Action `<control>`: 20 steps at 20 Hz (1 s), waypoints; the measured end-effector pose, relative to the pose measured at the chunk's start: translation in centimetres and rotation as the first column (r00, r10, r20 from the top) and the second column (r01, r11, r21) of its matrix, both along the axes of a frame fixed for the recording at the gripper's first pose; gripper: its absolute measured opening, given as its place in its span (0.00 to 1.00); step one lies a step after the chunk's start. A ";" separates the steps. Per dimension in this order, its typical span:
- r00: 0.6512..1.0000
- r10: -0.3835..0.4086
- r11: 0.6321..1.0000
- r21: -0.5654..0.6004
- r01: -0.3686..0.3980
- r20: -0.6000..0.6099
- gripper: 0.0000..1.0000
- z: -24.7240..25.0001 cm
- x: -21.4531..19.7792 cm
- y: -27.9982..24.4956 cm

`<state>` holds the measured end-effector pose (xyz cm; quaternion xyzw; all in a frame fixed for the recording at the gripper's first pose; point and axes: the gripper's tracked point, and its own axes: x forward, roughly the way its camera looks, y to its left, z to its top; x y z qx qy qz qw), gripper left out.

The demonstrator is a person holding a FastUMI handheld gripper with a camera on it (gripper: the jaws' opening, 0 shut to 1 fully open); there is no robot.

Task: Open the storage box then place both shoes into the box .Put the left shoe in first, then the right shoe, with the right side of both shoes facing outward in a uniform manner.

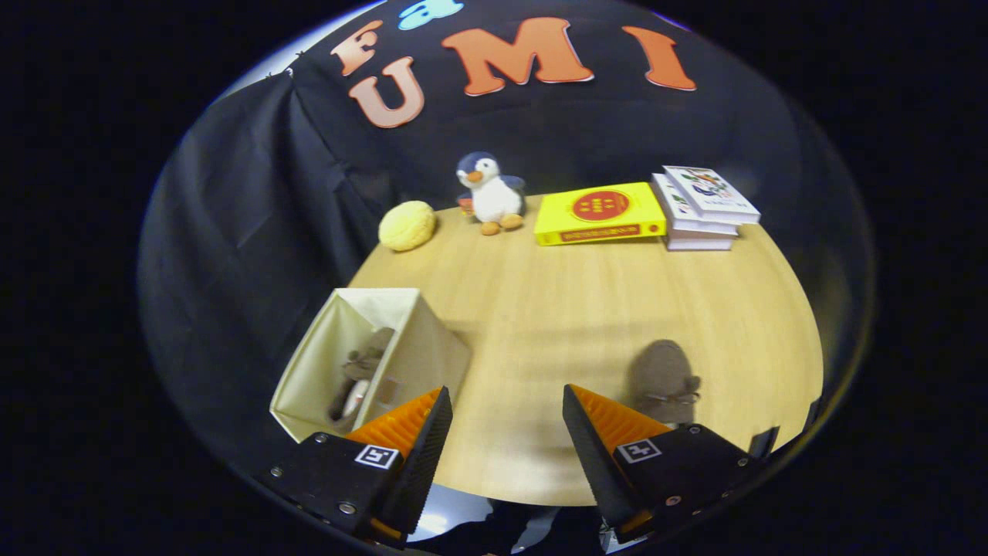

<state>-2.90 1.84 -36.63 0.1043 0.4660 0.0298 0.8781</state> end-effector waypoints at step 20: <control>0.987 -0.138 0.979 -0.164 0.123 -0.081 0.35 -14.2 -2.7 -14.5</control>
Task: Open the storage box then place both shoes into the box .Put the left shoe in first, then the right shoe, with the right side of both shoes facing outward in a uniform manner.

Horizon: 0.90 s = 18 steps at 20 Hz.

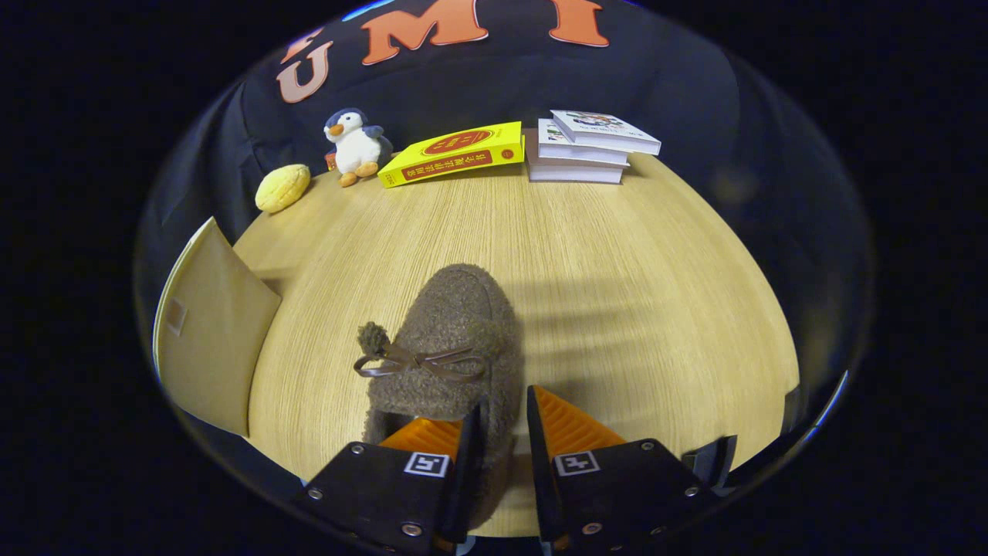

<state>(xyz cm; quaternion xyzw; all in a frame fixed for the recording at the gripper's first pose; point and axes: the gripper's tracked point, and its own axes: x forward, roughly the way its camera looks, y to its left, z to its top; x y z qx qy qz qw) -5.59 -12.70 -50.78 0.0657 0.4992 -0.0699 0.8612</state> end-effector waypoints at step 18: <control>0.987 -0.160 0.986 0.053 0.158 0.032 0.05 11.4 2.5 7.2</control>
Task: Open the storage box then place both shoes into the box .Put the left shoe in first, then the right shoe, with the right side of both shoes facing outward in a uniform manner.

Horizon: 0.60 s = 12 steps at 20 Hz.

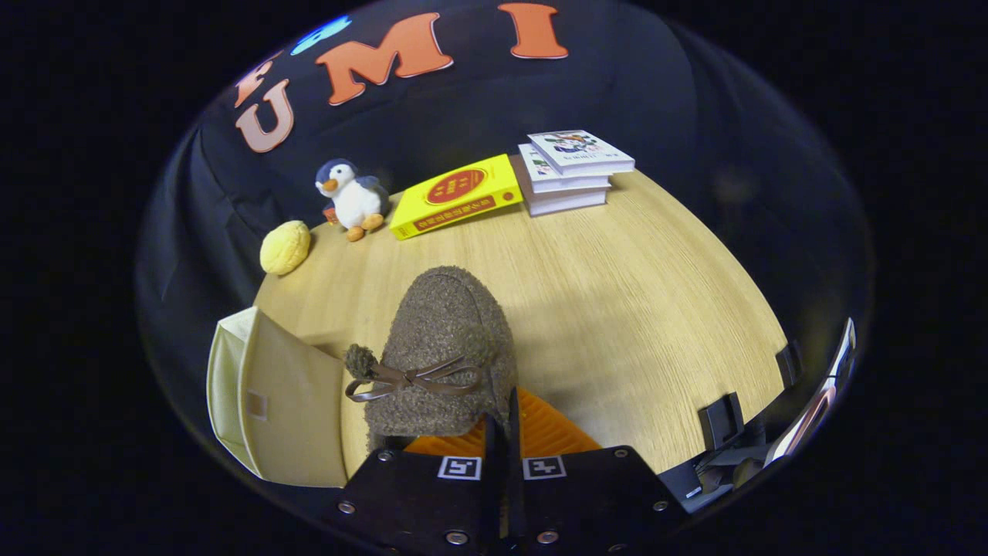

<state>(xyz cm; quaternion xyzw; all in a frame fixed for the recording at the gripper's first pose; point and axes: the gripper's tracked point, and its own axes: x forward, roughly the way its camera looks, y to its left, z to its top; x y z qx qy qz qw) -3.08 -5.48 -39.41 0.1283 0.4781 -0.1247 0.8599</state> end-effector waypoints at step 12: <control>0.987 0.133 0.986 0.089 -0.142 0.093 0.05 6.6 5.7 19.4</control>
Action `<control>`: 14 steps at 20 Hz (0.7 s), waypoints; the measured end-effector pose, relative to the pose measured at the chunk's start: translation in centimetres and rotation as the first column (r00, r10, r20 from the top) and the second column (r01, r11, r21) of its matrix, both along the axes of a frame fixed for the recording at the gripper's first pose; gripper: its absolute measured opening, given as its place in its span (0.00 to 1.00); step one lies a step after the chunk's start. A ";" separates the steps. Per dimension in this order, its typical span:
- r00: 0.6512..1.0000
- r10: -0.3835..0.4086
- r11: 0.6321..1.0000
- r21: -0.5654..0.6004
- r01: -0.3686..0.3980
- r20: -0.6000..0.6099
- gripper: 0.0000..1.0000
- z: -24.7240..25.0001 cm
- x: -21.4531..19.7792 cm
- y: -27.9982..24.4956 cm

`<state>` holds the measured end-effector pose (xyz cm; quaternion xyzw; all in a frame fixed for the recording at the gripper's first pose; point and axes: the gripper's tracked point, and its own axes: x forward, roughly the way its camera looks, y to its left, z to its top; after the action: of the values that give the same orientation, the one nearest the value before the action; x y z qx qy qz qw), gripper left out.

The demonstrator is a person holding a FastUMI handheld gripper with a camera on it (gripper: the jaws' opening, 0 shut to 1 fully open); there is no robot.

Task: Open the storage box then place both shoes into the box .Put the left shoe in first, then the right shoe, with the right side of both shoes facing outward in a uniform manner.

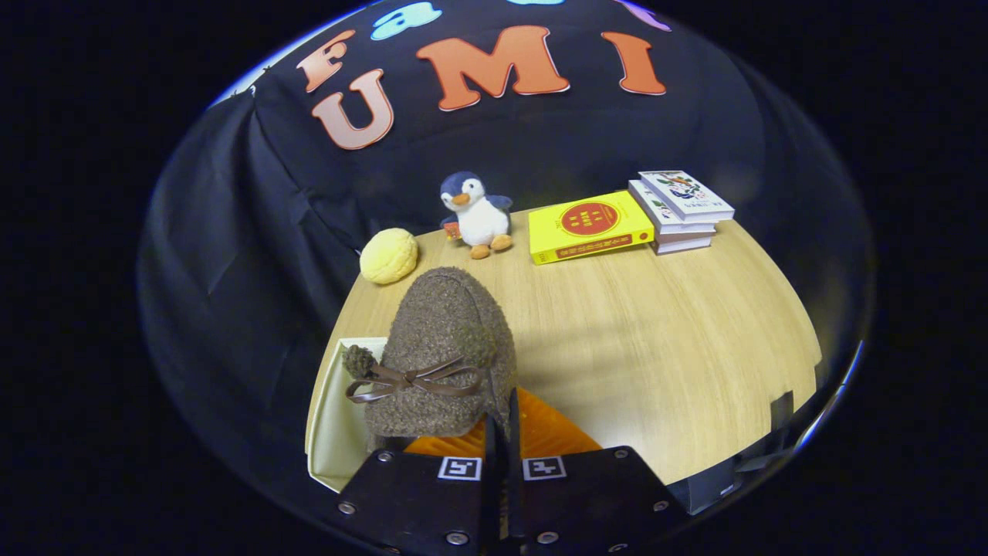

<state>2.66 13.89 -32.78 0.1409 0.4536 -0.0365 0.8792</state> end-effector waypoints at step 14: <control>0.984 0.046 0.979 -0.190 -0.079 -0.172 0.07 -7.1 -0.3 7.4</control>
<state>2.35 21.29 -39.88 0.0356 0.5238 -0.0649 0.8486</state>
